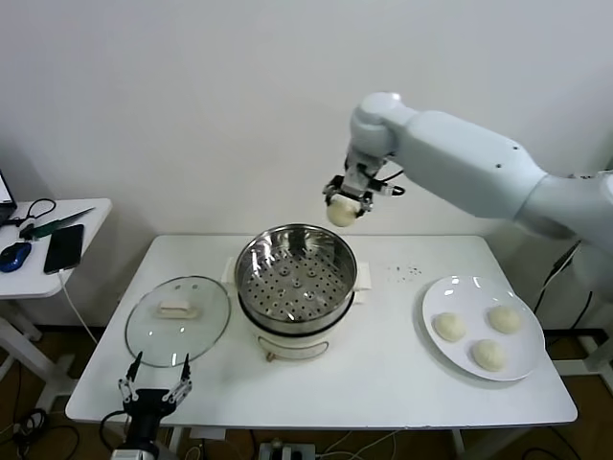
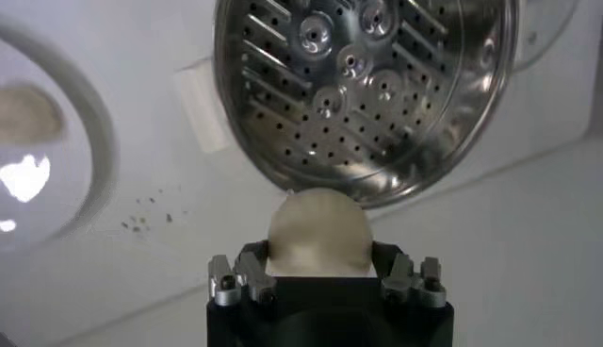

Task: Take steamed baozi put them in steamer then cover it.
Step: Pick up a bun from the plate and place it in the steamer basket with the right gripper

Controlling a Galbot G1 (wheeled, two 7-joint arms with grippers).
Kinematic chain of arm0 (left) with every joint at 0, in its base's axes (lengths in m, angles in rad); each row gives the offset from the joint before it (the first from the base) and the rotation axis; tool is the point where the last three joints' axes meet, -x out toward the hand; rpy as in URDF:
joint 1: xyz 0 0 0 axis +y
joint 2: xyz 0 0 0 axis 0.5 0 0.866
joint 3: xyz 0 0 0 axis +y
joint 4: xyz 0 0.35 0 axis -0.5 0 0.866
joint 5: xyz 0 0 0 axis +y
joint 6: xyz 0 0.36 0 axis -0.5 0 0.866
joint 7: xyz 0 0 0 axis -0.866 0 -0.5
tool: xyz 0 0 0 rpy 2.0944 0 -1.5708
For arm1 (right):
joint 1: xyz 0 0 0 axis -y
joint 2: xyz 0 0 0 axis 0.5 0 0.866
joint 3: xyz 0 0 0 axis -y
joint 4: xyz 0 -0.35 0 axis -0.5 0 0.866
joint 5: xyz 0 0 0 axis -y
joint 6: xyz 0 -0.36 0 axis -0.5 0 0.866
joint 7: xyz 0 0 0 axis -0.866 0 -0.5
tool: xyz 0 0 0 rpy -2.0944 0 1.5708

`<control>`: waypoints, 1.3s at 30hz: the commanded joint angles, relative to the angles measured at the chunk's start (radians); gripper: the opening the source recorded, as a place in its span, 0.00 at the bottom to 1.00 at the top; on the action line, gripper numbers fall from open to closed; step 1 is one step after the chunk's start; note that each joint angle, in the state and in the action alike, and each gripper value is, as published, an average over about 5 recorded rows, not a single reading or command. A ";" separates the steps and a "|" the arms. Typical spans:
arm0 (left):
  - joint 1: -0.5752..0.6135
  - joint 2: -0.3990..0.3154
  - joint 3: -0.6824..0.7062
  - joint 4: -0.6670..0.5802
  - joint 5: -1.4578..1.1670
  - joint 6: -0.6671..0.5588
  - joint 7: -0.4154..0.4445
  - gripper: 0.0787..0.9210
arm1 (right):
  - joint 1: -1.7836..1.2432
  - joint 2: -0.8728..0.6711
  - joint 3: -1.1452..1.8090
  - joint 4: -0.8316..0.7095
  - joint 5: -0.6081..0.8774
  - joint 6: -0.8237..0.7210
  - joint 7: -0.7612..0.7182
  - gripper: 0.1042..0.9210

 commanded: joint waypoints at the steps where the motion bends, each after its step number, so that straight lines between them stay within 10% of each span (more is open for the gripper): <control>1: 0.004 0.002 -0.001 -0.002 -0.001 0.002 0.001 0.88 | -0.073 0.132 -0.002 0.001 -0.209 0.099 0.038 0.74; 39: 0.054 -0.006 -0.004 -0.003 -0.008 -0.020 -0.008 0.88 | -0.212 0.198 0.053 -0.160 -0.316 0.091 0.077 0.88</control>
